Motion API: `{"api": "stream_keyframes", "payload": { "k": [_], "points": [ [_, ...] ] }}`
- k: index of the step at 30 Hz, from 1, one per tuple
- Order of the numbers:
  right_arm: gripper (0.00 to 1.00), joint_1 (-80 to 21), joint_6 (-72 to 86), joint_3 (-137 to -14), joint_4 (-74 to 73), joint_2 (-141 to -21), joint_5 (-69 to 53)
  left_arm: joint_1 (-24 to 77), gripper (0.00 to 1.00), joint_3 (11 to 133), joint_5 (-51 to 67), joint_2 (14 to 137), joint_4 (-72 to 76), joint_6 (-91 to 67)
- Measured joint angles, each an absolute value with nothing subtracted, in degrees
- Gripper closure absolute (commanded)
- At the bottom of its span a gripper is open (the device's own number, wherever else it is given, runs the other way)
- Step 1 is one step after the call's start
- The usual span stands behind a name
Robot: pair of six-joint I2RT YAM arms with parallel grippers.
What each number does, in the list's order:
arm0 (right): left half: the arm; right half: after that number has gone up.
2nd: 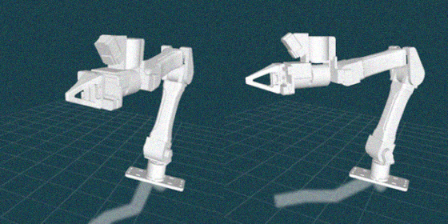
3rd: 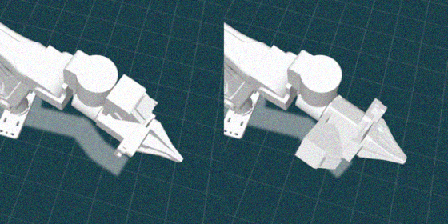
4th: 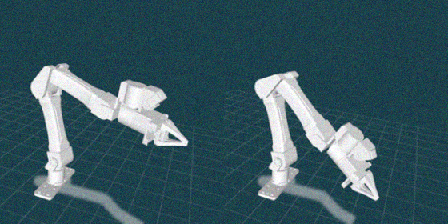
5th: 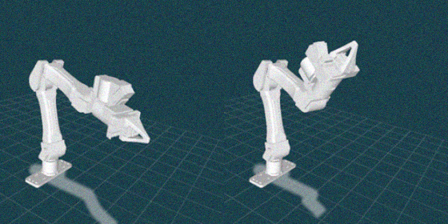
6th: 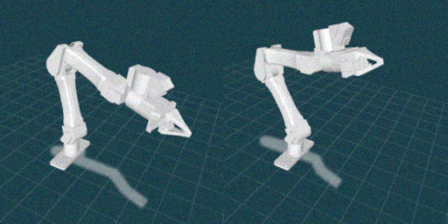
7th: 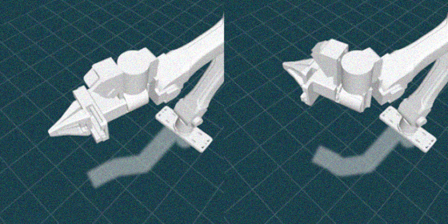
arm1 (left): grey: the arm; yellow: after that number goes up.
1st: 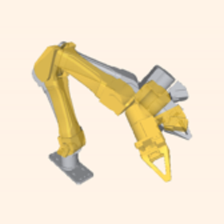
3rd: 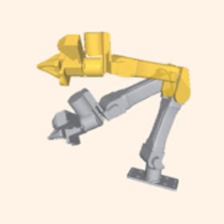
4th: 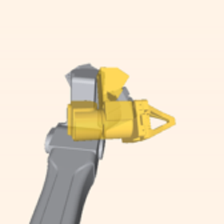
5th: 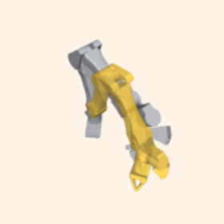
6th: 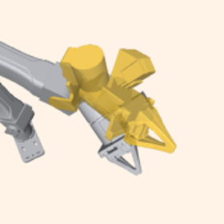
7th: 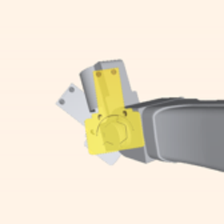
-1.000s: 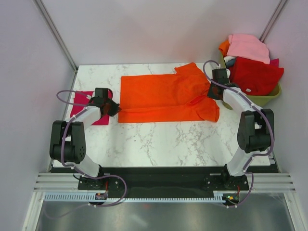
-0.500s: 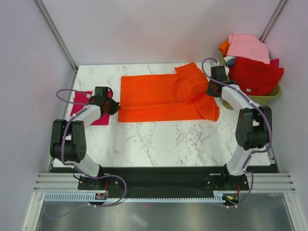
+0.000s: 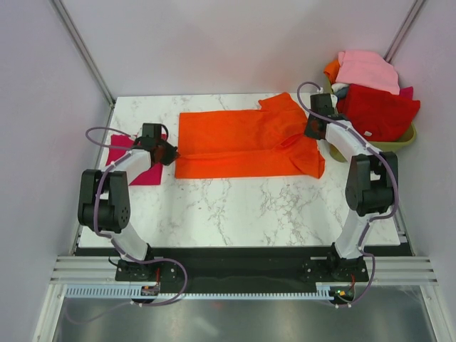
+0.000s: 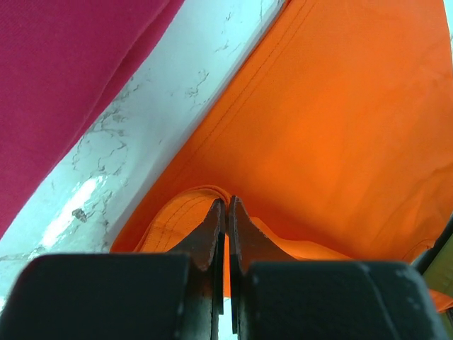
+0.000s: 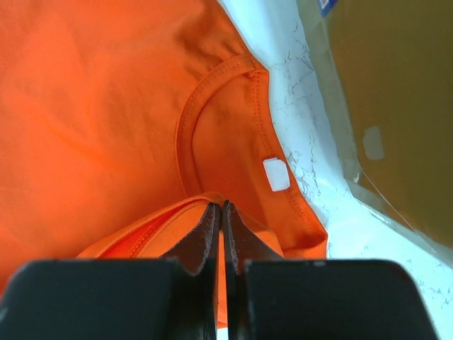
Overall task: Fold and stack the t-shirts
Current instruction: Fold the tshirt
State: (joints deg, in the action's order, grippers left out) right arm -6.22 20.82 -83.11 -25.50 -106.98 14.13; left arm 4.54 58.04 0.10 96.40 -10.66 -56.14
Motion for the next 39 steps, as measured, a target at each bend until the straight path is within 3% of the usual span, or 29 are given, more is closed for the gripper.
{"api": "stream_keyframes", "payload": {
  "k": [1, 2, 5, 7, 9, 14, 23, 31, 39],
  "points": [
    [0.88, -6.2, 20.9, -83.6, -25.5, -107.7, 14.1, 4.5, 0.93, 58.3, 0.1, 96.8, -10.7, -56.1],
    [0.8, -6.2, 21.1, -84.0, -25.4, -108.2, 14.2, 4.5, 0.8, 58.7, 0.1, 97.3, -10.7, -56.1],
    [0.62, -6.2, 21.6, -84.6, -25.3, -109.4, 14.5, 4.5, 0.58, 59.8, 0.1, 98.4, -10.7, -56.1],
    [0.57, -6.2, 21.9, -84.6, -25.4, -109.6, 14.9, 4.5, 0.49, 60.4, 0.1, 98.6, -10.7, -56.0],
    [0.51, -6.2, 22.3, -84.6, -25.1, -109.3, 15.2, 4.5, 0.48, 60.5, 0.1, 98.3, -10.6, -55.9],
    [0.5, -6.2, 23.1, -79.2, -22.7, -104.0, 14.9, 4.5, 0.49, 58.9, 0.0, 93.2, -11.0, -55.6],
    [0.51, -6.2, 29.8, -53.8, -11.4, -80.7, 10.9, 4.6, 0.53, 44.4, 0.6, 76.6, -7.6, -56.9],
    [0.51, -6.2, 36.3, -37.8, -4.4, -71.4, 10.2, 5.9, 0.53, 32.5, 0.7, 75.8, -4.3, -60.7],
    [0.5, -6.2, 39.8, -32.4, 0.3, -67.9, 10.2, 6.2, 0.57, 31.9, 0.2, 80.2, 1.5, -63.4]
  ]
}}
